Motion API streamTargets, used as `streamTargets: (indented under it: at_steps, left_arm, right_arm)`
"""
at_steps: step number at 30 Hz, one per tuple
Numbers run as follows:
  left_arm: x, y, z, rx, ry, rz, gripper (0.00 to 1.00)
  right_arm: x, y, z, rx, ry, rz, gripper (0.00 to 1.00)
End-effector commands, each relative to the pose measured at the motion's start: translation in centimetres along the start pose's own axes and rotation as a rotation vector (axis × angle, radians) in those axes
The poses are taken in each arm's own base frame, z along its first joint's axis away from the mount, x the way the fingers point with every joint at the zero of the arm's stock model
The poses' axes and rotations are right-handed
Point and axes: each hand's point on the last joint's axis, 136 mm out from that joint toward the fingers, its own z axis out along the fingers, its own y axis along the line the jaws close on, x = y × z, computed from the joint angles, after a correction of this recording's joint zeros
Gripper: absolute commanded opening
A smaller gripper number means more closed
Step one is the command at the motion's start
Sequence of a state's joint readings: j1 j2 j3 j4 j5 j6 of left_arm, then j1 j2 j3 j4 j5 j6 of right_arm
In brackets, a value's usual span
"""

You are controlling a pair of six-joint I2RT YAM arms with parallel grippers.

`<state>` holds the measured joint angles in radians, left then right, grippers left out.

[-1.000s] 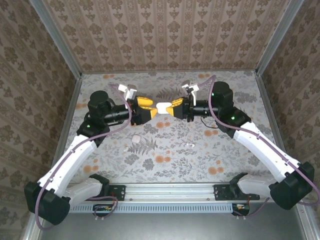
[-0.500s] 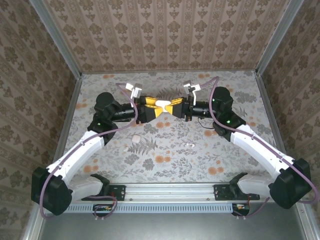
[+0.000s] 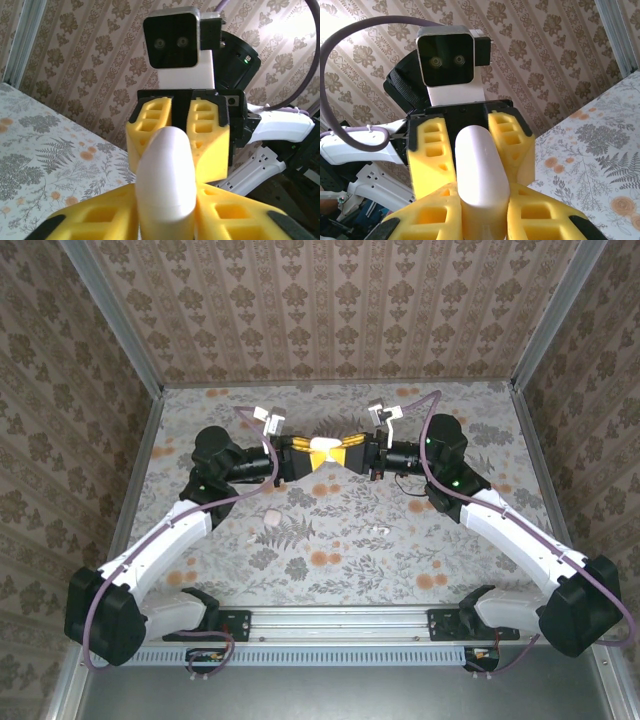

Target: Insert the wireless bluetooth earbuds into the charging case

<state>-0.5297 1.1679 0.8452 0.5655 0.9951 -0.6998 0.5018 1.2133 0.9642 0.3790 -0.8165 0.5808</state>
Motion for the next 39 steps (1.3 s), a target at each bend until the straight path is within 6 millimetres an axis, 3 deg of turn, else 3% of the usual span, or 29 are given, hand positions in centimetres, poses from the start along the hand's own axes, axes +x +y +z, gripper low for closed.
streamTargets:
  at_steps: [1,3,6,8,13,16,19,28,39]
  left_arm:
    - [0.0,-0.5,0.1,0.020,0.001,0.020,0.29]
    - [0.1,-0.3,0.1,0.015,0.006,0.018,0.27]
    - [0.2,-0.1,0.1,0.009,0.013,0.022,0.19]
    - [0.3,0.0,0.1,-0.003,0.020,0.042,0.18]
    - [1.3,-1.0,0.2,-0.024,0.063,0.186,0.21]
    - [1.6,-1.7,0.2,-0.024,0.083,0.255,0.06]
    - [1.8,-2.1,0.0,-0.024,0.086,0.297,0.00]
    - [2.7,-2.5,-0.9,-0.048,0.082,0.398,0.00]
    - [2.9,0.8,-1.5,-0.193,0.091,0.315,0.00]
  right_arm:
    - [-0.7,0.6,-0.1,-0.012,-0.028,-0.026,0.05]
    - [-0.7,0.4,-0.1,-0.003,-0.024,-0.025,0.06]
    - [-0.7,0.0,-0.1,0.027,-0.022,-0.021,0.18]
    - [-0.7,-0.6,-0.3,0.076,-0.019,-0.021,0.27]
    - [-0.1,-2.4,-0.3,0.173,0.041,-0.015,0.32]
    - [0.1,-3.1,-0.2,0.188,0.060,-0.003,0.34]
    - [0.3,-3.7,-0.1,0.202,0.070,0.007,0.35]
    - [0.4,-5.2,-0.8,0.261,0.080,0.044,0.45]
    - [0.2,-3.4,-2.2,0.265,0.074,0.066,0.58]
